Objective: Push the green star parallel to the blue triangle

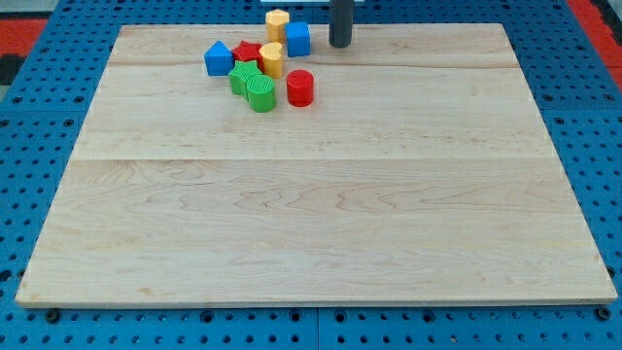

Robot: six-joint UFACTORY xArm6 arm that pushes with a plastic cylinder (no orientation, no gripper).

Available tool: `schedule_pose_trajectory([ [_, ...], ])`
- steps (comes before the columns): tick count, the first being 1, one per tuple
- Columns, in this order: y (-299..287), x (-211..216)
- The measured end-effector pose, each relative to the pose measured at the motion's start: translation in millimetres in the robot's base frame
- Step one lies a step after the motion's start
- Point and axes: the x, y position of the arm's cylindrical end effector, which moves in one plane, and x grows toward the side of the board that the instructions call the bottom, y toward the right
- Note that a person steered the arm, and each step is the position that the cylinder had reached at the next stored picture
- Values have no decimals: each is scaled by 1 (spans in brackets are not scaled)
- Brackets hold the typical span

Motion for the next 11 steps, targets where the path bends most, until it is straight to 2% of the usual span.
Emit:
schedule_pose_trajectory([
  [3,-31,-5],
  [4,-58,32],
  [5,-61,44],
  [7,-36,51],
  [8,-23,93],
  [9,-64,110],
  [10,-144,115],
  [11,-157,102],
])
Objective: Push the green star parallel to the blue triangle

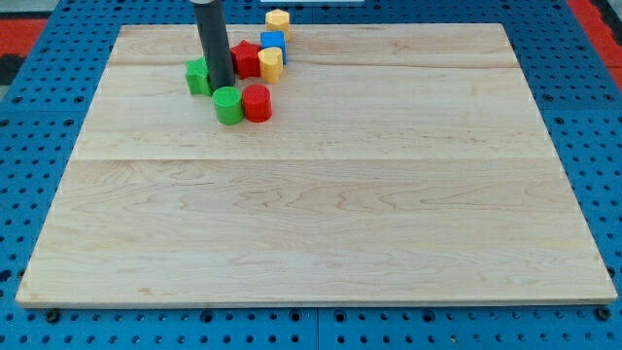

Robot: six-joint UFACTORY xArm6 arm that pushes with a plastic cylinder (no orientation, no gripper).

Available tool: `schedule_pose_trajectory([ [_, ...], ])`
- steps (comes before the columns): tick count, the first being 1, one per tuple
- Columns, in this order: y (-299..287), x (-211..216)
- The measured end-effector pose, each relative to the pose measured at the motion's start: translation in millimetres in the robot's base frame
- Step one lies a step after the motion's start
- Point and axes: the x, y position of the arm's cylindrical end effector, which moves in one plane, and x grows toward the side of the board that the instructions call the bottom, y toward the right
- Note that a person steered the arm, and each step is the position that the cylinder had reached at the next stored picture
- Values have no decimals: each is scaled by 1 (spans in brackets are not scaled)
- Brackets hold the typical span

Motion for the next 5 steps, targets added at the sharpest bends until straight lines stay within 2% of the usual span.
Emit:
schedule_pose_trajectory([
  [1,-30,3],
  [2,-82,-16],
  [3,-93,-67],
  [4,-56,-89],
  [5,-47,-53],
])
